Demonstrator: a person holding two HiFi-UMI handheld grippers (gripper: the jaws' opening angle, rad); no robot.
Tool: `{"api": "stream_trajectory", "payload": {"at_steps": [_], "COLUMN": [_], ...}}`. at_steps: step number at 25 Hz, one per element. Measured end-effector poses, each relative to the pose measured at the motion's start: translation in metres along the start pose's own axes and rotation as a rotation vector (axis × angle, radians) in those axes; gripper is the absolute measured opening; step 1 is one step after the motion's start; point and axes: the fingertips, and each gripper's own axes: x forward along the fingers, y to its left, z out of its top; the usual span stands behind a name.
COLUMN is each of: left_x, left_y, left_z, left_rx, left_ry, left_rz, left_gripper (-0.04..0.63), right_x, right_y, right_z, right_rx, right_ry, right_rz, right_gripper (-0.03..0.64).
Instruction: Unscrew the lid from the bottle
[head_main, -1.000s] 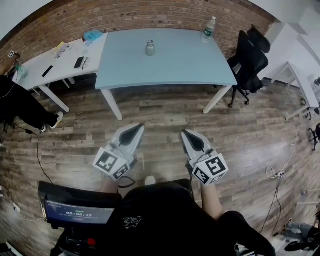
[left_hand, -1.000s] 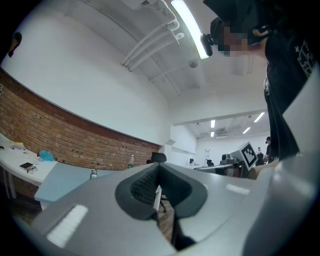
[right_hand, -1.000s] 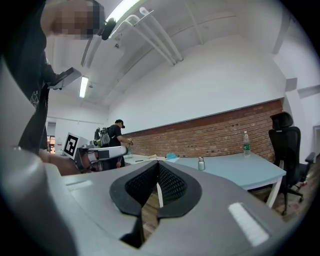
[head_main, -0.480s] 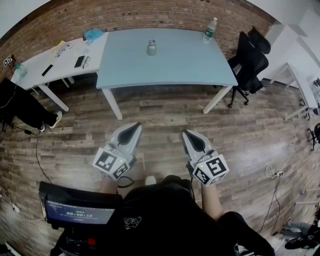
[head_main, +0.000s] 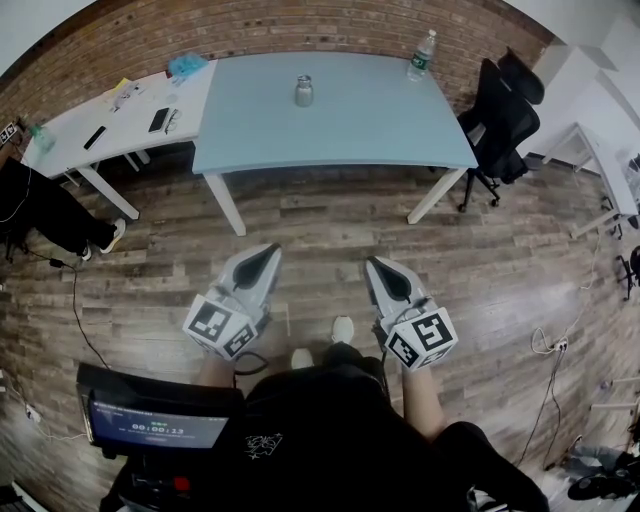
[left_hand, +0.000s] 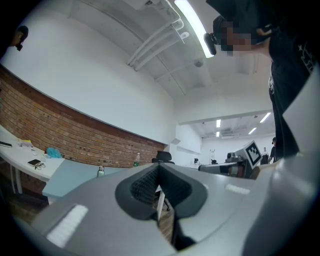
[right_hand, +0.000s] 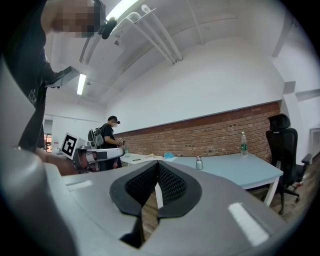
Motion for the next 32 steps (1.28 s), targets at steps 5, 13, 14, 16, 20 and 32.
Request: {"api": "stream_trajectory", "payload": {"at_steps": [5, 13, 14, 16, 20, 32], "left_x": [0.003, 0.027, 0.031, 0.036, 0.048, 0.081], "left_y": [0.006, 0.011, 0.012, 0.013, 0.018, 0.036], "left_z": [0.002, 0.006, 0.004, 0.002, 0.004, 0.008], "left_rx": [-0.001, 0.017, 0.019, 0.021, 0.025, 0.048], "left_ry": [-0.004, -0.006, -0.006, -0.004, 0.001, -0.001], "left_rz": [0.03, 0.049, 0.048, 0.048, 0.061, 0.099], "left_gripper": [0.0, 0.0, 0.0, 0.0, 0.0, 0.0], "right_x": [0.008, 0.018, 0.02, 0.024, 0.031, 0.058], "right_y": [-0.007, -0.031, -0.034, -0.04, -0.052, -0.085], "right_z": [0.001, 0.006, 0.006, 0.007, 0.01, 0.018], "right_rx": [0.001, 0.002, -0.003, -0.007, 0.002, -0.001], "right_ry": [-0.006, -0.011, -0.009, -0.008, -0.006, -0.014], "right_rz": [0.015, 0.033, 0.036, 0.04, 0.047, 0.084], "right_gripper": [0.002, 0.002, 0.002, 0.002, 0.002, 0.002]}}
